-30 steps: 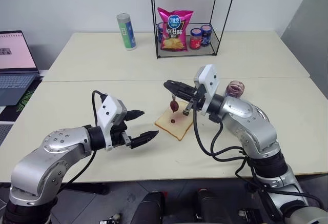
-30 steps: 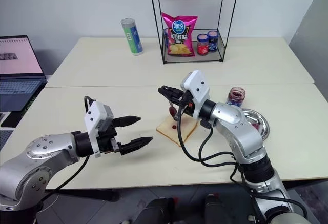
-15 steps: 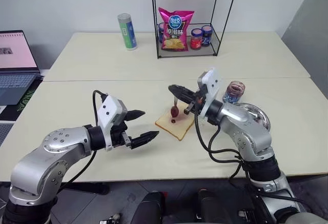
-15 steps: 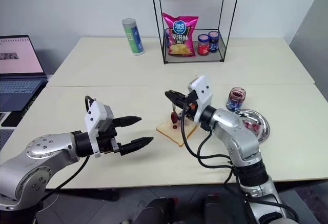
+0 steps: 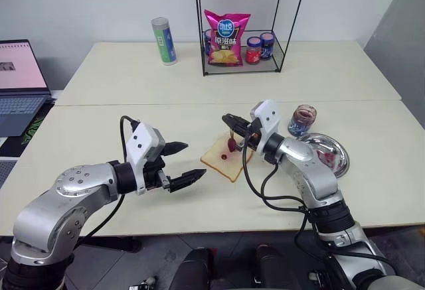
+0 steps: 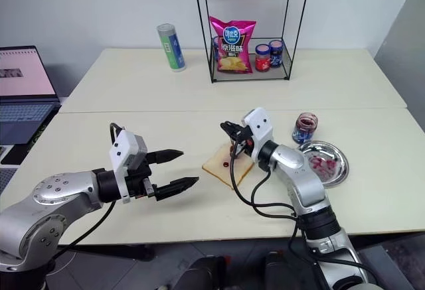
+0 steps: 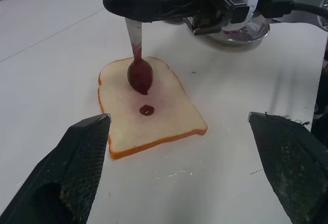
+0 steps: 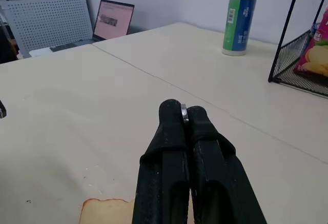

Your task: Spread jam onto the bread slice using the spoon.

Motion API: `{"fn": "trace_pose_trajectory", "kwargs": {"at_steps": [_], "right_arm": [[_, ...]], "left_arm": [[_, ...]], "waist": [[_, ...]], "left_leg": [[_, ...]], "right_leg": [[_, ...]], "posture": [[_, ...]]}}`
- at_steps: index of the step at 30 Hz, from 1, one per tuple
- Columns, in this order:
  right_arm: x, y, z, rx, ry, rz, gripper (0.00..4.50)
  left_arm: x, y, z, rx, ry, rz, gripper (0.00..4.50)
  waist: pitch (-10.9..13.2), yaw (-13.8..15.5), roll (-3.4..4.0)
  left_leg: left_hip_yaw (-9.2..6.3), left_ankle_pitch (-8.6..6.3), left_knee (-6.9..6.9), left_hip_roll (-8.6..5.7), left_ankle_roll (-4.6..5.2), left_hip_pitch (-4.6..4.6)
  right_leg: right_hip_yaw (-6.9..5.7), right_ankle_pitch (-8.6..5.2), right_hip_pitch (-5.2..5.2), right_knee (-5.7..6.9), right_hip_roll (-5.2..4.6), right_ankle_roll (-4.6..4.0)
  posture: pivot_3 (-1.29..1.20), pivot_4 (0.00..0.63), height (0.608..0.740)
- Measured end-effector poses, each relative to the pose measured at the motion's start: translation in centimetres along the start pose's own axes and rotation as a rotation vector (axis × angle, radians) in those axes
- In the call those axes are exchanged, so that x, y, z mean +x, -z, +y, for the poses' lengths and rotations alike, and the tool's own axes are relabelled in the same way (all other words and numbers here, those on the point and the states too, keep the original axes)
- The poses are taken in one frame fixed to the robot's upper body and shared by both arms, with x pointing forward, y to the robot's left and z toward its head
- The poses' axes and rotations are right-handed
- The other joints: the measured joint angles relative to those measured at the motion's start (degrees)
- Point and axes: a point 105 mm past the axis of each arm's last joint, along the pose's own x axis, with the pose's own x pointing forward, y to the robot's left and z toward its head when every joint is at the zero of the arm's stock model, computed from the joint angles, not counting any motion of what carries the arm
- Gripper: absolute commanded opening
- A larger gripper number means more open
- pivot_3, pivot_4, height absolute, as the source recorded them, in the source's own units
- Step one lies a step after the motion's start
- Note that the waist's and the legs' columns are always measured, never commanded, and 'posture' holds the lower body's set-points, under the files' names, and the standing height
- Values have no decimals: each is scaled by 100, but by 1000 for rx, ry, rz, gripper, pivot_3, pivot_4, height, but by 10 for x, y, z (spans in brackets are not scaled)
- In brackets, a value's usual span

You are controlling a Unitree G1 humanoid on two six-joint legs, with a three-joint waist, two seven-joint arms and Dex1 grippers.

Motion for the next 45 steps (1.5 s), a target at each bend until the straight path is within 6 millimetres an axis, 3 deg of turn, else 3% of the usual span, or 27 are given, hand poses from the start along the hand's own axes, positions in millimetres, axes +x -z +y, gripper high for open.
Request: {"fn": "trace_pose_trajectory", "kwargs": {"at_steps": [11,14,18,22,25,34,45], "right_arm": [[-4,-3,-6,-78,-4,7,31],[-5,-12,-8,-107,-13,-3,31],[-8,-38,-12,-120,-13,-66,31],[-6,-41,-10,-1,-5,-89,31],[-2,-36,-9,282,24,-107,31],[-6,4,-21,766,168,-70,31],[-10,37,-18,892,214,11,31]], "left_arm": [[3,-1,-1,4,18,-1,4500],[3,-1,-1,5,20,-2,4500],[3,-1,-1,6,21,-2,4500],[3,-1,-1,7,22,-3,4500],[3,-2,-1,9,22,-5,4500],[3,-1,-1,10,21,-2,4500],[2,-1,-1,11,18,0,4500]], "waist": [[0,1,0],[0,1,0],[0,3,0],[0,2,0],[0,2,0],[0,-1,1],[0,-49,1]], "left_leg": [[-1,1,0,0,-2,0],[-1,1,0,0,-2,0],[-2,1,0,1,-2,0],[-4,1,0,2,-2,0],[-7,2,-1,2,-3,0],[-8,3,-1,-1,-4,0],[-7,3,-2,-1,-3,0]], "right_leg": [[-1,0,0,1,0,0],[-1,0,0,1,0,0],[-1,0,0,1,0,0],[-1,0,0,3,0,-1],[0,1,1,4,0,-1],[0,1,0,5,1,-2],[-1,0,0,5,4,-2]], "posture": [[0,150,740],[0,150,740],[0,150,740],[0,150,740],[0,150,740],[0,150,740],[0,150,740]]}}
